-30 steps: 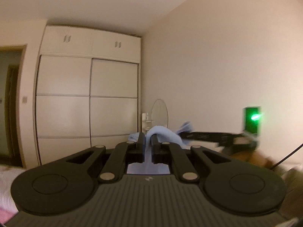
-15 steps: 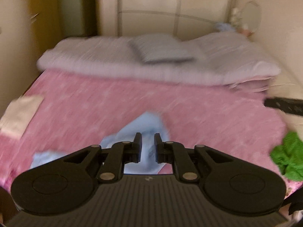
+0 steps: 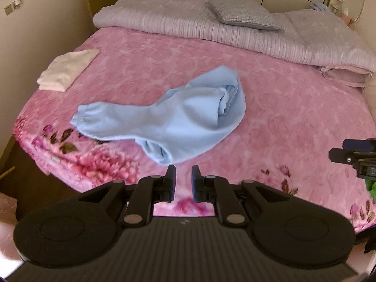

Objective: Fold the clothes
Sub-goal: 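Open both grippers and release the sweatshirt onto the bedspread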

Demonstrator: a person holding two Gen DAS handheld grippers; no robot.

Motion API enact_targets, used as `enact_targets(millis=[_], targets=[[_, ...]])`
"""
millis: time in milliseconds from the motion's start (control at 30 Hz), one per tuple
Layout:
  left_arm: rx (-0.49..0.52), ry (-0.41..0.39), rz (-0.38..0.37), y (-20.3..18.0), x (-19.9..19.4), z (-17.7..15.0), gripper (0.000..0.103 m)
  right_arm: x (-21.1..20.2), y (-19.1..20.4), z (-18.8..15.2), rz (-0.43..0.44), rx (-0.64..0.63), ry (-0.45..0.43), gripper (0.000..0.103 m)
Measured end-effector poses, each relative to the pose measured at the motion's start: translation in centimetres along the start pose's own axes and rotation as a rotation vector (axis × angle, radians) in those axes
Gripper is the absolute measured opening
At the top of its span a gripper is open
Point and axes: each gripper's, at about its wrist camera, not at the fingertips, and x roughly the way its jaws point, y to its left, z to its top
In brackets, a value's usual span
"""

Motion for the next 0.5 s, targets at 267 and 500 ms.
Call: enact_targets(millis=[267, 500], targets=[[0.031, -0.051, 0.039, 0.1, -2.5, -3.4, 0.015, 0.6, 2.4, -1.4, -0.003, -0.033, 0.043, 0.05], [0.041, -0.068, 0.031, 0.8, -1.1, -3.2, 0.016, 1.5, 2.4, -0.5, -0.026, -0.022, 0.028, 0.05]])
